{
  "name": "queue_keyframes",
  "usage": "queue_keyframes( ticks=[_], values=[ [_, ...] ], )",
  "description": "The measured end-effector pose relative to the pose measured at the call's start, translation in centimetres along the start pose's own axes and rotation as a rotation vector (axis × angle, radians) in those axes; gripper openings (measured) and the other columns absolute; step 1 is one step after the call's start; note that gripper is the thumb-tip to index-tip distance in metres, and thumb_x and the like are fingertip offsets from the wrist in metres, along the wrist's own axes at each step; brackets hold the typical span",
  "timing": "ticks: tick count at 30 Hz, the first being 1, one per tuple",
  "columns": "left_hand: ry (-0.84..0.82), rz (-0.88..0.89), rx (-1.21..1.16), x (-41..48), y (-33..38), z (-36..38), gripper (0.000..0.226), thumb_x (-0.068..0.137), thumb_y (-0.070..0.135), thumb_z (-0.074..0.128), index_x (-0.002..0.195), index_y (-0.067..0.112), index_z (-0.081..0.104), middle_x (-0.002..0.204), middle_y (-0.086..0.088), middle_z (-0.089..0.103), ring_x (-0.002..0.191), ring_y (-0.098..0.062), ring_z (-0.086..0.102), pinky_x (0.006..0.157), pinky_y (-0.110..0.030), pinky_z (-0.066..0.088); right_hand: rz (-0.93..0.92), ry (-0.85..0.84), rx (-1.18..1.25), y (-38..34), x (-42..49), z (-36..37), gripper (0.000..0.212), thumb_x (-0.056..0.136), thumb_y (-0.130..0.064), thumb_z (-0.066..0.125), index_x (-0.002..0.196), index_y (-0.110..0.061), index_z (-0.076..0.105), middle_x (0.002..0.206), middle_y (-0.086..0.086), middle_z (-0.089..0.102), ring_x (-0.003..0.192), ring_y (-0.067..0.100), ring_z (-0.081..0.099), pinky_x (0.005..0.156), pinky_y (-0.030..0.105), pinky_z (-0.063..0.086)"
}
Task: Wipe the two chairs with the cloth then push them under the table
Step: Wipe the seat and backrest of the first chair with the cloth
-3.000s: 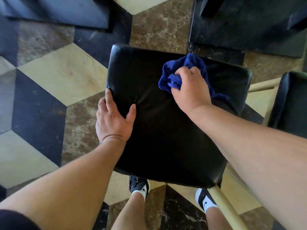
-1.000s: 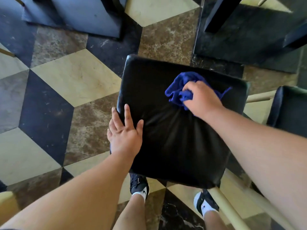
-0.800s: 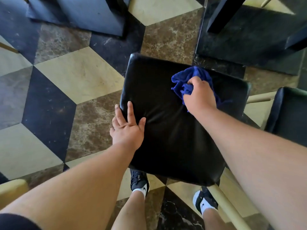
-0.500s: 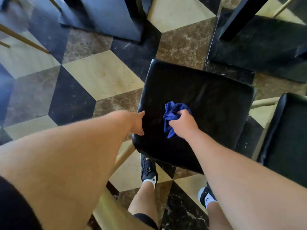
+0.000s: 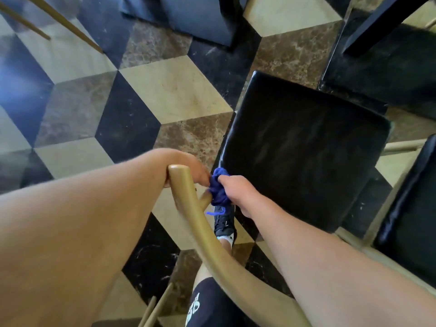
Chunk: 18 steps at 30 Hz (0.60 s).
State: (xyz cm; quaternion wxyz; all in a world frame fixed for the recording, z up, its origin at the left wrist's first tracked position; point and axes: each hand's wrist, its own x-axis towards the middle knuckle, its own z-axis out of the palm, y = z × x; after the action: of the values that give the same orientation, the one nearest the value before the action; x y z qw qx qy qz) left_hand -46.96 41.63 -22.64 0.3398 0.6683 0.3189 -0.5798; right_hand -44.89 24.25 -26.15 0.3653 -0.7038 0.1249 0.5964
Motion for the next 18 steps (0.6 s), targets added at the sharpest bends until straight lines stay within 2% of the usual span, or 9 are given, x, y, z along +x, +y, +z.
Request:
queue_keyframes(
  ticks=[1,3,5,7,10,12,14,17,18],
  values=[
    [0.012,0.015,-0.059,-0.6,-0.1,0.8,0.027,0.097,0.017,0.073,0.123,0.012,0.072,0.121,-0.012,0.075,0.108,-0.028,0.074,0.095,-0.038,0.061,-0.004,-0.01,0.042,-0.6,-1.1,0.1,0.022,0.086,-0.028,0.058,0.078,-0.012,0.071,0.082,0.013,0.072,0.08,0.032,0.065,0.072,0.04,0.049],
    [0.053,0.048,-0.25,-1.9,-0.5,2.3,0.016,0.098,0.007,0.065,0.113,0.01,0.07,0.098,-0.011,0.076,0.073,-0.017,0.075,0.062,-0.025,0.062,0.015,-0.052,0.132,-1.6,-3.4,0.4,0.021,0.076,-0.03,0.058,0.058,-0.02,0.063,0.063,0.005,0.062,0.066,0.025,0.058,0.062,0.032,0.044],
    [0.041,0.037,-0.475,-4.3,-0.8,3.2,0.017,0.096,0.004,0.057,0.11,0.004,0.067,0.069,-0.007,0.074,0.048,-0.015,0.067,0.044,-0.023,0.052,0.036,-0.109,0.223,-2.4,-5.6,0.5,0.017,0.073,-0.033,0.058,0.06,-0.023,0.061,0.067,0.006,0.06,0.067,0.025,0.056,0.062,0.031,0.046],
    [0.02,0.075,-0.675,-6.8,-1.3,3.9,0.016,0.087,0.009,0.059,0.098,0.005,0.07,0.067,-0.009,0.073,0.053,-0.019,0.069,0.05,-0.027,0.056,0.04,-0.151,0.31,-2.8,-7.6,0.5,0.012,0.074,-0.032,0.058,0.077,-0.021,0.063,0.083,0.012,0.062,0.079,0.03,0.06,0.074,0.043,0.052],
    [0.111,0.126,-1.024,-9.8,-2.2,5.4,0.018,0.091,0.015,0.063,0.093,0.011,0.08,0.092,-0.013,0.079,0.08,-0.027,0.075,0.078,-0.04,0.064,0.025,-0.234,0.404,-3.7,-10.4,0.4,0.022,0.072,-0.026,0.058,0.087,-0.015,0.07,0.091,0.017,0.069,0.082,0.034,0.068,0.081,0.05,0.06],
    [0.194,0.161,-1.175,-11.2,-2.7,7.0,0.023,0.096,0.021,0.061,0.092,0.018,0.084,0.092,-0.01,0.079,0.077,-0.025,0.073,0.073,-0.039,0.064,0.009,-0.284,0.419,-4.5,-12.1,0.4,0.027,0.073,-0.029,0.059,0.089,-0.011,0.072,0.093,0.022,0.07,0.081,0.037,0.068,0.073,0.05,0.061],
    [0.239,0.191,-1.277,-12.6,-2.4,8.4,0.023,0.095,0.029,0.062,0.102,0.021,0.082,0.092,-0.008,0.078,0.074,-0.024,0.072,0.073,-0.041,0.065,-0.04,-0.232,0.402,-5.4,-13.8,0.5,0.026,0.075,-0.033,0.06,0.089,-0.014,0.07,0.088,0.02,0.068,0.076,0.035,0.067,0.067,0.045,0.06],
    [0.282,0.237,-1.382,-14.3,-1.6,9.8,0.025,0.094,0.037,0.062,0.107,0.022,0.078,0.096,-0.01,0.079,0.079,-0.028,0.072,0.08,-0.051,0.064,-0.287,-0.095,0.325,-6.3,-15.7,1.3,0.008,0.079,-0.028,0.061,0.081,-0.025,0.068,0.077,0.006,0.065,0.073,0.025,0.064,0.071,0.043,0.056],
    [0.289,0.254,-1.402,-14.6,-1.4,10.2,0.025,0.096,0.038,0.06,0.106,0.02,0.075,0.095,-0.011,0.078,0.079,-0.028,0.071,0.078,-0.049,0.064,-0.399,-0.027,0.233,-6.6,-16.3,1.7,0.003,0.08,-0.025,0.063,0.077,-0.025,0.064,0.077,0.003,0.064,0.072,0.021,0.063,0.069,0.039,0.055]
  ],
)
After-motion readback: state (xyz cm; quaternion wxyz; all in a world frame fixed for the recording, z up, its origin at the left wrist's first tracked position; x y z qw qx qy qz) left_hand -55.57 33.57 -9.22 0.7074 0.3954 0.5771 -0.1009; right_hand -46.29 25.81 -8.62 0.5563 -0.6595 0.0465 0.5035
